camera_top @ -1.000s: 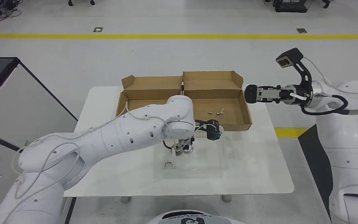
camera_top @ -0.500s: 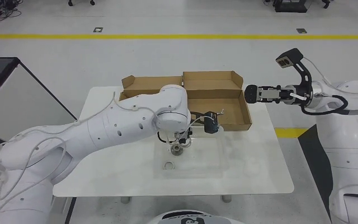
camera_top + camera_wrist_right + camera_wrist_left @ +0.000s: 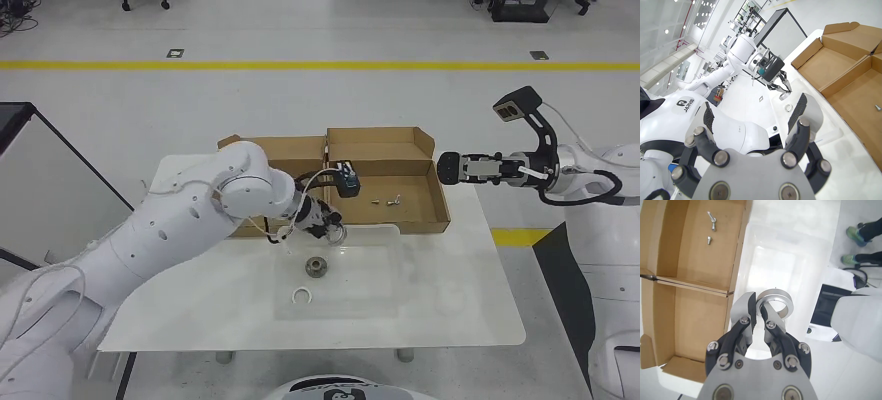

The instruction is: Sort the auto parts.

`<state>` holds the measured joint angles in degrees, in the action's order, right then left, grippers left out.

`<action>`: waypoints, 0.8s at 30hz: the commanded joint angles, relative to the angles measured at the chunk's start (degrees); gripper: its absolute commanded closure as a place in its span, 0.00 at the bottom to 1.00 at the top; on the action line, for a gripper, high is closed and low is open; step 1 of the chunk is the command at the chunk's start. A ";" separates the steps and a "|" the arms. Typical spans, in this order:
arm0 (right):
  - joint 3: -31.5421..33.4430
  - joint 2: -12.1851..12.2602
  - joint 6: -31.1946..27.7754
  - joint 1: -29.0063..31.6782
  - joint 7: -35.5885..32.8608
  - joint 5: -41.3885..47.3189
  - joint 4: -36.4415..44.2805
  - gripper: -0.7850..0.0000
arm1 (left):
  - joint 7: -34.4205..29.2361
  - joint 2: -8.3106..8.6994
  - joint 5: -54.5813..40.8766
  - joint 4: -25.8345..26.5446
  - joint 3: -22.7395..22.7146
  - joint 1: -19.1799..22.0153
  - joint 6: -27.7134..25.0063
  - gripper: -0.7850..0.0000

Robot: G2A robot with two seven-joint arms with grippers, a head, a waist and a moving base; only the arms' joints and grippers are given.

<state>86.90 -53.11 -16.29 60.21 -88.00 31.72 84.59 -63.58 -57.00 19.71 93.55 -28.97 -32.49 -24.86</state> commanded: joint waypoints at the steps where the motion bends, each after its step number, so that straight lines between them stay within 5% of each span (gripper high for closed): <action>1: 0.00 0.00 0.00 0.00 0.00 0.00 0.00 0.00 | 1.96 2.54 0.40 0.63 -4.68 -3.94 -2.10 1.00; 6: 0.00 0.00 0.00 0.00 0.00 0.00 0.00 0.00 | 6.26 7.03 0.01 2.83 -14.93 -11.73 -6.08 1.00; 12: 0.00 0.00 0.00 0.00 0.00 0.00 0.00 0.00 | 15.65 10.32 -5.19 4.80 -26.23 -20.09 -13.81 1.00; 18: 0.00 0.00 0.00 0.00 0.00 0.00 0.00 0.00 | 24.52 11.57 -9.54 6.32 -33.04 -25.50 -22.79 1.00; 24: 0.00 0.00 0.00 0.00 0.00 0.00 0.00 0.00 | 33.93 11.13 -11.41 6.55 -35.31 -26.62 -32.48 1.00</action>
<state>86.90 -53.11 -16.29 60.21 -88.00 31.72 84.59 -31.61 -45.70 8.41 100.14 -64.21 -59.25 -55.37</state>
